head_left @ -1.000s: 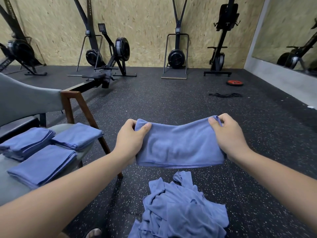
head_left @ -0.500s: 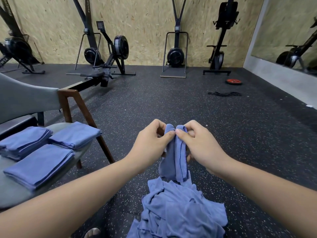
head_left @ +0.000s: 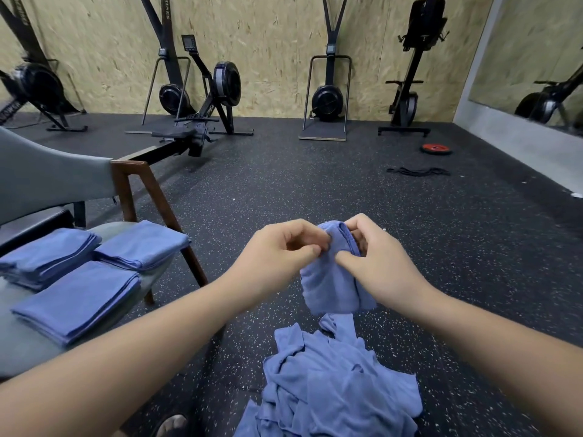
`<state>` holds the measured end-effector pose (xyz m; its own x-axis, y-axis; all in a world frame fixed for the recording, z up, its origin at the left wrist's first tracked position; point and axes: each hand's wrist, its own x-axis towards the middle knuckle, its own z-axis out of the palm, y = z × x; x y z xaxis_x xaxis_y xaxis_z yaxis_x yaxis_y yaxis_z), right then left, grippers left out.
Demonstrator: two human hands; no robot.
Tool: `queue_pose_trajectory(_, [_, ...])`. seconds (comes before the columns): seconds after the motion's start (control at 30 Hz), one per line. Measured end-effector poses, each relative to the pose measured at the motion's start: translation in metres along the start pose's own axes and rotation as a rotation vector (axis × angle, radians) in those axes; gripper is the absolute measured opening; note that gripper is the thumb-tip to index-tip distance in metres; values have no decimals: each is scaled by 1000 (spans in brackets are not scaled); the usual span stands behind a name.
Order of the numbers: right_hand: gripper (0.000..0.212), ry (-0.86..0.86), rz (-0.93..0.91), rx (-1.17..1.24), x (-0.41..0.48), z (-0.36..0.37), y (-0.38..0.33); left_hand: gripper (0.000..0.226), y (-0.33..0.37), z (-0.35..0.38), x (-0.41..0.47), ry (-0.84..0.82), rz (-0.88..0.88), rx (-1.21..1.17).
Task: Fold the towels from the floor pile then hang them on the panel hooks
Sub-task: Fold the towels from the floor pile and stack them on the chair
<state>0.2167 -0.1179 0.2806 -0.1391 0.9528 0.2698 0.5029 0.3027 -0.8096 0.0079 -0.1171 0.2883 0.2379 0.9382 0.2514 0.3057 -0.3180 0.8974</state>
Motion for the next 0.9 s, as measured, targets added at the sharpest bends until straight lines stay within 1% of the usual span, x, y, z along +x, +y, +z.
queue_pose_trajectory(0.07, [16,-15,-7,39,3,-2,-1,25,-10,-7,4,72,30,55])
queue_pose_trajectory(0.13, [19,-44,-6,103,5,-6,-4,45,-21,-14,5,160,-28,38])
queue_pose_trajectory(0.17, [20,-67,-2,147,5,-7,-6,59,-27,-18,5,164,-85,21])
queue_pose_trajectory(0.23, [23,-101,5,228,5,-10,-9,84,-40,-25,2,57,-236,-52])
queue_pose_trajectory(0.3, [28,-99,24,303,5,-11,-12,94,-49,-30,-4,-63,-382,-215])
queue_pose_trajectory(0.33, [29,-96,35,336,6,-11,-11,93,-52,-33,-6,-103,-432,-296])
queue_pose_trajectory(0.37, [30,-97,47,364,7,-11,-11,86,-52,-35,-8,-137,-456,-367])
queue_pose_trajectory(0.43, [31,-99,57,385,8,-9,-12,61,-51,-39,-11,-173,-440,-470])
queue_pose_trajectory(0.47, [32,-97,58,382,9,-6,-12,48,-49,-42,-13,-165,-415,-495])
queue_pose_trajectory(0.5, [31,-91,64,378,10,-3,-11,41,-47,-45,-14,-142,-393,-510])
queue_pose_trajectory(0.6, [24,-77,108,394,11,11,-7,35,-43,-54,-17,-1,-343,-516])
queue_pose_trajectory(0.67, [23,-93,166,453,10,25,-5,29,-36,-60,-19,118,-304,-420])
queue_pose_trajectory(0.73, [32,-166,262,592,7,43,-9,27,-31,-68,-21,213,-209,-271])
queue_pose_trajectory(0.8, [45,-295,367,710,4,64,-14,27,-30,-77,-22,260,-121,-114])
queue_pose_trajectory(0.87, [57,-396,441,769,4,85,-18,31,-34,-89,-20,269,-101,43])
queue_pose_trajectory(0.9, [59,-411,460,788,7,93,-19,34,-37,-97,-19,273,-109,125])
